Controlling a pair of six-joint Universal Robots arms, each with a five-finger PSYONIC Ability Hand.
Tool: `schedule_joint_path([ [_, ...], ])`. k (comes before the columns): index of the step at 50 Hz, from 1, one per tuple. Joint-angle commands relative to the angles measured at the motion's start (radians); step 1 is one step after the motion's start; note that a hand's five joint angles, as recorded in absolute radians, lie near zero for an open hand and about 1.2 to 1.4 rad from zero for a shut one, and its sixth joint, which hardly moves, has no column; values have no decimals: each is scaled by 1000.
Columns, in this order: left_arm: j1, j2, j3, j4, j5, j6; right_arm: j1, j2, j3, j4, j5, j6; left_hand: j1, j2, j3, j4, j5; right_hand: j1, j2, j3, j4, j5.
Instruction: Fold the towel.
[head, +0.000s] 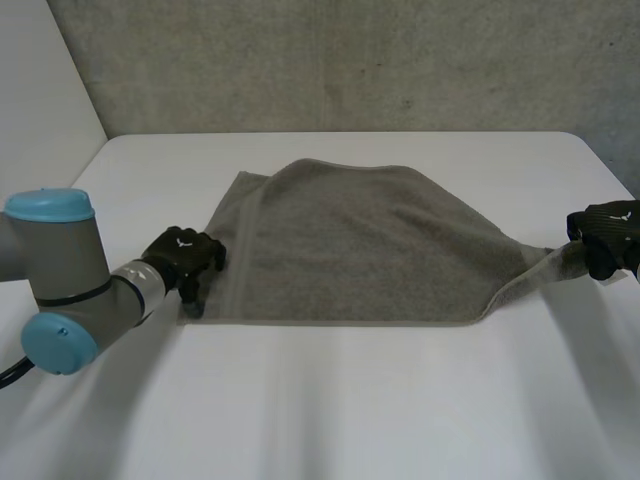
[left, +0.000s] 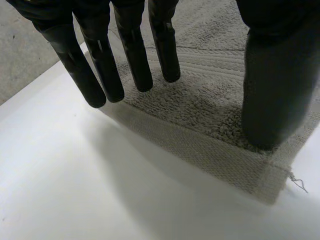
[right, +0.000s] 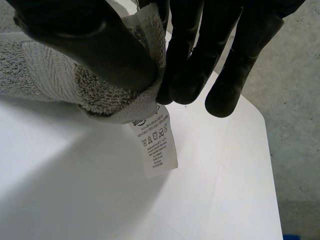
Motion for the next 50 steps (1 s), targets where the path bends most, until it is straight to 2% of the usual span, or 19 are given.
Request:
schedule_joint_path([
  [1,-10,-13,15,1,0,0,0,0,0,0,0,0,27,26,25,29,-147,63,93,55,54,52],
  [11,-21,-18,15,1,0,0,0,0,1,0,0,0,86,85,84,88,-88,63,93,55,54,52],
  [16,-24,-2,6,-13,-5,-2,0,0,1,1,0,0,-5,-6,-8,-3,-179,63,93,55,54,52],
  [18,-40,28,-5,-30,-8,-11,0,0,0,0,0,0,-213,-213,-215,-211,-386,63,93,55,54,52],
  [23,-44,102,-46,-70,-2,-12,0,0,1,1,0,0,-322,-323,-324,-320,-496,63,93,55,54,52],
  [32,-45,122,-86,-77,-6,-5,0,0,1,1,0,0,-317,-317,-319,-315,-490,63,93,55,54,52],
  [50,-33,37,-40,-56,-5,1,0,1,1,1,-3,-1,-273,-273,-275,-271,-446,63,93,55,54,52],
])
